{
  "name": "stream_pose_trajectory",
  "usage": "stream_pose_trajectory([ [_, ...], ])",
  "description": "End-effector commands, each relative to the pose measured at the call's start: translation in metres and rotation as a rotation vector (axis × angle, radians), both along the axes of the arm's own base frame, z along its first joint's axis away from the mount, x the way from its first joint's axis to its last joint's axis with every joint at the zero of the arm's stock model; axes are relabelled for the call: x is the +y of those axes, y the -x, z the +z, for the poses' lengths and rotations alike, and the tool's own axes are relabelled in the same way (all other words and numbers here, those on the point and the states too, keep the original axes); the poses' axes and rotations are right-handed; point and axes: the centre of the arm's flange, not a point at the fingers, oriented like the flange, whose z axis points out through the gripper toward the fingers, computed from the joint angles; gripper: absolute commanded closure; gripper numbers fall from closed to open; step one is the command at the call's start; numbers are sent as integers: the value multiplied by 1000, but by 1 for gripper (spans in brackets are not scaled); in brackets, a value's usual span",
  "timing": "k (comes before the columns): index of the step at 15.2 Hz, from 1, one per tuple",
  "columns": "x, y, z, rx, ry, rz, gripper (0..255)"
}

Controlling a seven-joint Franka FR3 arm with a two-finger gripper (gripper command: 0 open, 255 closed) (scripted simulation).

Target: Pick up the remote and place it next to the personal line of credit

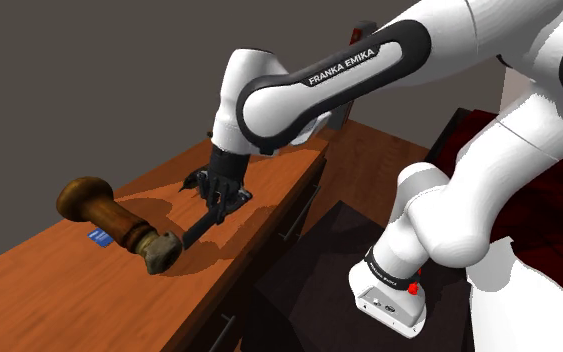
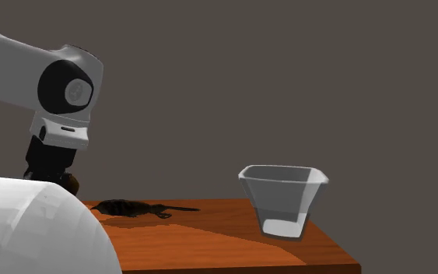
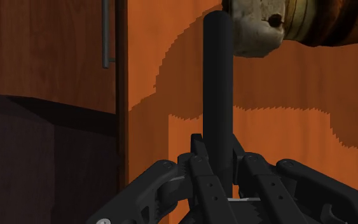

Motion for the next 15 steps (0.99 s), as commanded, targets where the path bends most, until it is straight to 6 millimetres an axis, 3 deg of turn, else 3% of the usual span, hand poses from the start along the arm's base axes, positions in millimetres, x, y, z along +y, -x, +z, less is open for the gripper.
stream_pose_trajectory([
  [1,0,0,11,0,0,0,255],
  [15,0,0,85,0,0,0,255],
])
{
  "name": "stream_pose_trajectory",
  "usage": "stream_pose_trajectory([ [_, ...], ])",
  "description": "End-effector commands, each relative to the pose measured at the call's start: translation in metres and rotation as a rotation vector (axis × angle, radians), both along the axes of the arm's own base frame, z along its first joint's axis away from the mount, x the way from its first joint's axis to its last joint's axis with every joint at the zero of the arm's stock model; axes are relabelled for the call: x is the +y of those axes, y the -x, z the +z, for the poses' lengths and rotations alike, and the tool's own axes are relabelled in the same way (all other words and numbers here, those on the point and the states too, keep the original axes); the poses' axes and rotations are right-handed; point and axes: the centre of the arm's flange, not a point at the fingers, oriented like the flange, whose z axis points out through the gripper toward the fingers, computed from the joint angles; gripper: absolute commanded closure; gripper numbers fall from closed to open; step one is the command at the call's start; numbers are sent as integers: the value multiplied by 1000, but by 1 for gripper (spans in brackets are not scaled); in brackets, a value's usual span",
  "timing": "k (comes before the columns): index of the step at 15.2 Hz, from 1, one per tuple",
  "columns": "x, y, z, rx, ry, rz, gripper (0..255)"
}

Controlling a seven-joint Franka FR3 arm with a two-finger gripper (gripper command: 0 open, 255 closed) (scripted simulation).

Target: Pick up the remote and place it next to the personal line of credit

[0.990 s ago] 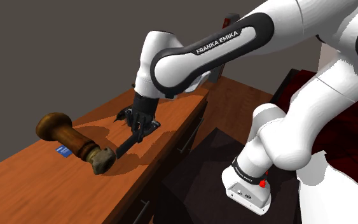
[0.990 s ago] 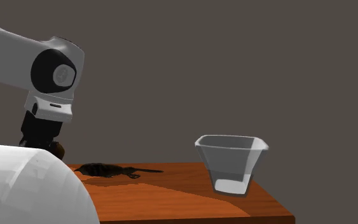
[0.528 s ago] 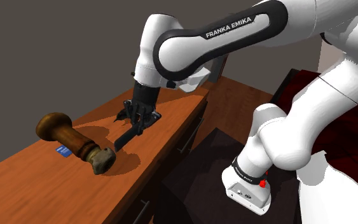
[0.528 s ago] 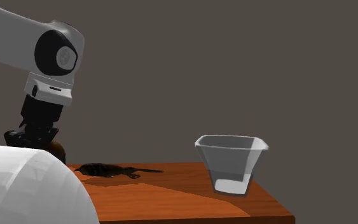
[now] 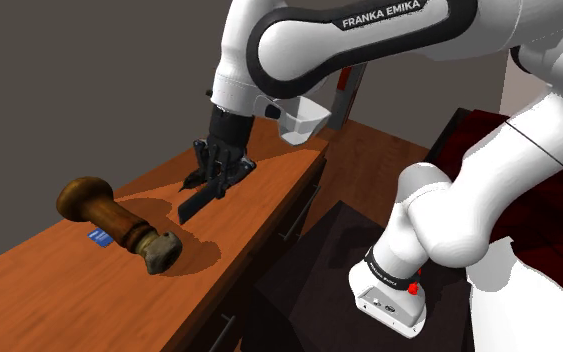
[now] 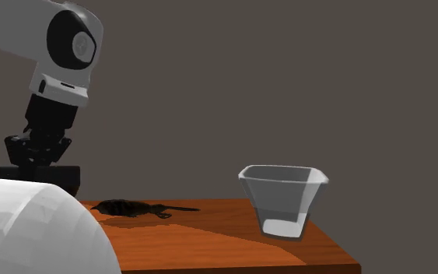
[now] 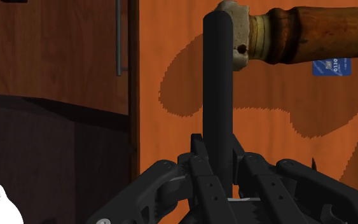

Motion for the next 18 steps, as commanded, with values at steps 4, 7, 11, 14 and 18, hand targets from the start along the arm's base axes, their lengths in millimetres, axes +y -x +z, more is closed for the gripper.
stream_pose_trajectory([
  [4,0,1,24,0,0,0,255],
  [7,39,-6,25,0,0,0,255],
  [11,91,-15,27,0,0,0,255],
  [14,130,-22,28,0,0,0,255],
  [18,182,-31,30,0,0,0,255],
])
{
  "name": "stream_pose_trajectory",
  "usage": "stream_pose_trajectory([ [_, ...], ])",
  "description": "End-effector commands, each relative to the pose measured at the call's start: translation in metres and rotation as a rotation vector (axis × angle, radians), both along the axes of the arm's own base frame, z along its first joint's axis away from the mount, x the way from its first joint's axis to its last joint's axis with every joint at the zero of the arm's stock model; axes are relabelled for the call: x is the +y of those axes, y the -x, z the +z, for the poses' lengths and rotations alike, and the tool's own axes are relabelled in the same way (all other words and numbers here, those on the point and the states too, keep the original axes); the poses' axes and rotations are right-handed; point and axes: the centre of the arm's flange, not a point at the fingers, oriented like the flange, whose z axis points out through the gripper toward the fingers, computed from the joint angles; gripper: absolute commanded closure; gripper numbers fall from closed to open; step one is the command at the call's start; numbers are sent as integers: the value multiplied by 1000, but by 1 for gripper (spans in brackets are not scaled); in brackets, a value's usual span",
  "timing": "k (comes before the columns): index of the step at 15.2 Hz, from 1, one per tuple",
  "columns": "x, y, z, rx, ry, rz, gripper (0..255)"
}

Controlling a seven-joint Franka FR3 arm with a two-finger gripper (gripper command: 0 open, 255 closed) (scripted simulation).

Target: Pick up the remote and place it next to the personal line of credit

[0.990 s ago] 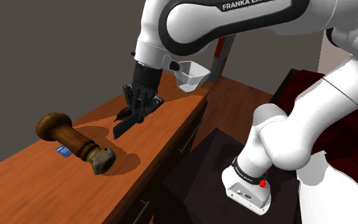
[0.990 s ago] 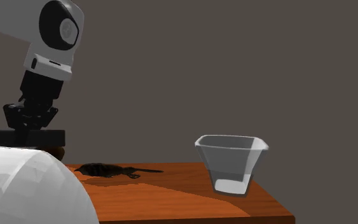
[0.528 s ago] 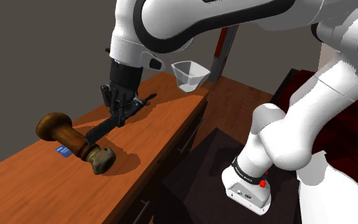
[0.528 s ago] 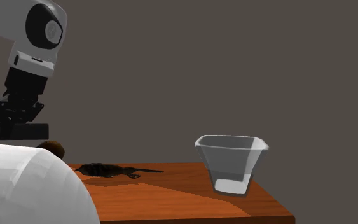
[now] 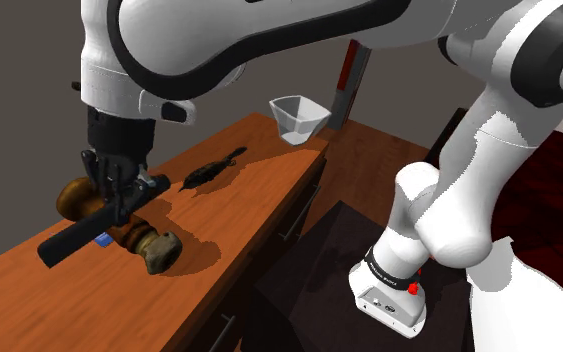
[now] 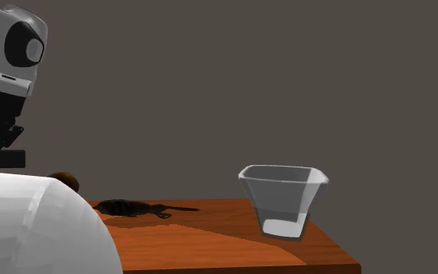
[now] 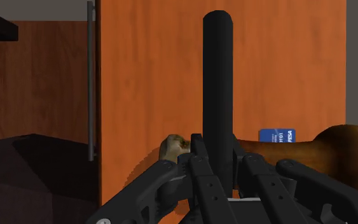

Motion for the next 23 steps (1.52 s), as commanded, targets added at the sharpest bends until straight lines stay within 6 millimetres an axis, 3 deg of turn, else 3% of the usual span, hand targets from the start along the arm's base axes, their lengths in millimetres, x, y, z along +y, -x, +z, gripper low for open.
stream_pose_trajectory([
  [1,26,-5,1,0,-1,-1,255],
  [11,156,-27,5,0,-1,-1,255],
  [23,160,-28,-53,0,-1,-1,255],
])
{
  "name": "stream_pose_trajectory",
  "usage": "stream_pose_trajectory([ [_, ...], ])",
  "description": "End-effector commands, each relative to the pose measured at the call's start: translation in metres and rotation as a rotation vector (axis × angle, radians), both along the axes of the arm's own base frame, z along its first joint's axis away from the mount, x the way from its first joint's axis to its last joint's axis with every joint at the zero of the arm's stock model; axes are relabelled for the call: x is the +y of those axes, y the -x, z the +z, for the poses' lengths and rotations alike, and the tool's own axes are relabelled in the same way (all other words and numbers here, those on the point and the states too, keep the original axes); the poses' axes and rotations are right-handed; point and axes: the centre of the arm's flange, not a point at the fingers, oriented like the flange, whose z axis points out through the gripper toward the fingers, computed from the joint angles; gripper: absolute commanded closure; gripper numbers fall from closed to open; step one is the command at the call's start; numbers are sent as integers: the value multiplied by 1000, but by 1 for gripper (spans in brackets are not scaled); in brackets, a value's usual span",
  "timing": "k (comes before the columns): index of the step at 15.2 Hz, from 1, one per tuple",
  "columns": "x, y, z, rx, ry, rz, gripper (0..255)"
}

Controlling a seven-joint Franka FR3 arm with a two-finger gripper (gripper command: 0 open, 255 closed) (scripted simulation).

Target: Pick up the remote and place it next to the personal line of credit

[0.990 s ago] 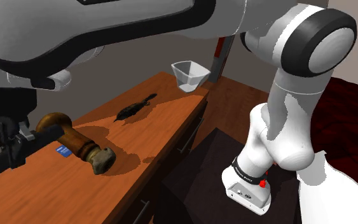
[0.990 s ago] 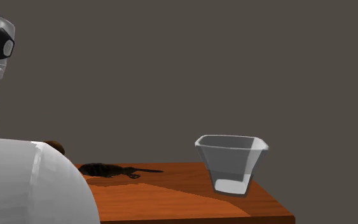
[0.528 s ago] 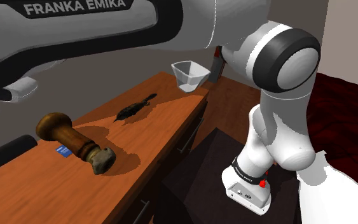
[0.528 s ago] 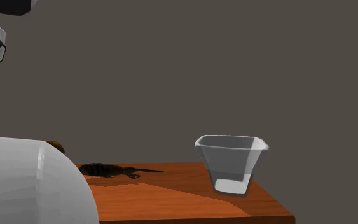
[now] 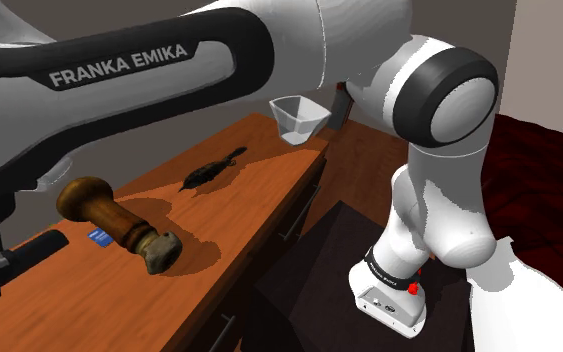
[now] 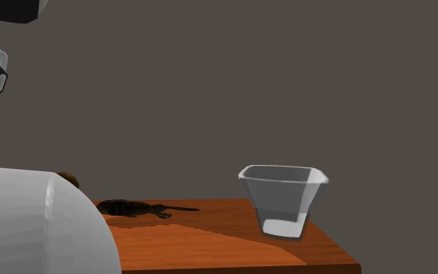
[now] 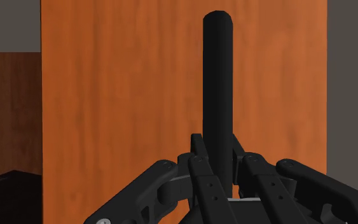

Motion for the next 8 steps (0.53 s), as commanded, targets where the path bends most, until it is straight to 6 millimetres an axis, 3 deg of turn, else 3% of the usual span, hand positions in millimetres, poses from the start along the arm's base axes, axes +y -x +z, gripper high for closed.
stream_pose_trajectory([
  [1,1,1,-12,0,0,0,255],
  [8,1,1,-49,0,0,0,255],
])
